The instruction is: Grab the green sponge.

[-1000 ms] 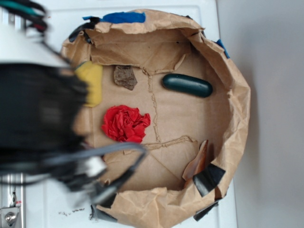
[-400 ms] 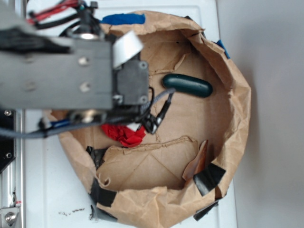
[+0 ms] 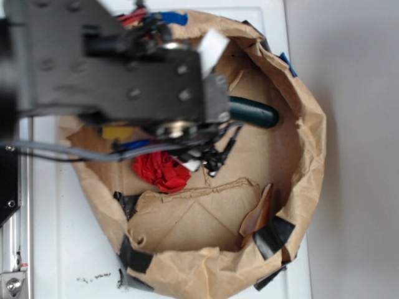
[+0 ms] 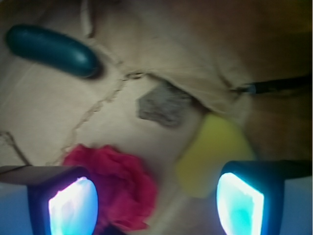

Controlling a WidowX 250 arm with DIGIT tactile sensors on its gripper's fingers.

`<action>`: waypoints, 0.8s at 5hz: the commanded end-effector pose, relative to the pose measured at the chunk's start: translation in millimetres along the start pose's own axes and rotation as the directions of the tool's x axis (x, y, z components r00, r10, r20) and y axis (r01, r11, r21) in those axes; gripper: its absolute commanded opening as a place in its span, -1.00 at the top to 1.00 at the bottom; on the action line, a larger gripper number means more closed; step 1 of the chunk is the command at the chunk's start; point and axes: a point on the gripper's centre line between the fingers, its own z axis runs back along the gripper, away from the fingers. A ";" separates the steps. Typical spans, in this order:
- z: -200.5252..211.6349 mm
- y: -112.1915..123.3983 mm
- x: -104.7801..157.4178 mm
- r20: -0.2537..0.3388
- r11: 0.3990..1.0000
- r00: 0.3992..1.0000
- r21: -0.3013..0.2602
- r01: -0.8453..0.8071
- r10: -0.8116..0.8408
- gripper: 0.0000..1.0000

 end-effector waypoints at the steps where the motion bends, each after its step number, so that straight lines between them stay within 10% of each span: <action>1: 33.0 -6.1 -6.8 0.026 0.995 0.999 -0.089 0.033 -0.031 -1.00; 4: -7.2 7.0 4.8 0.055 0.999 0.998 0.039 -0.037 0.035 -1.00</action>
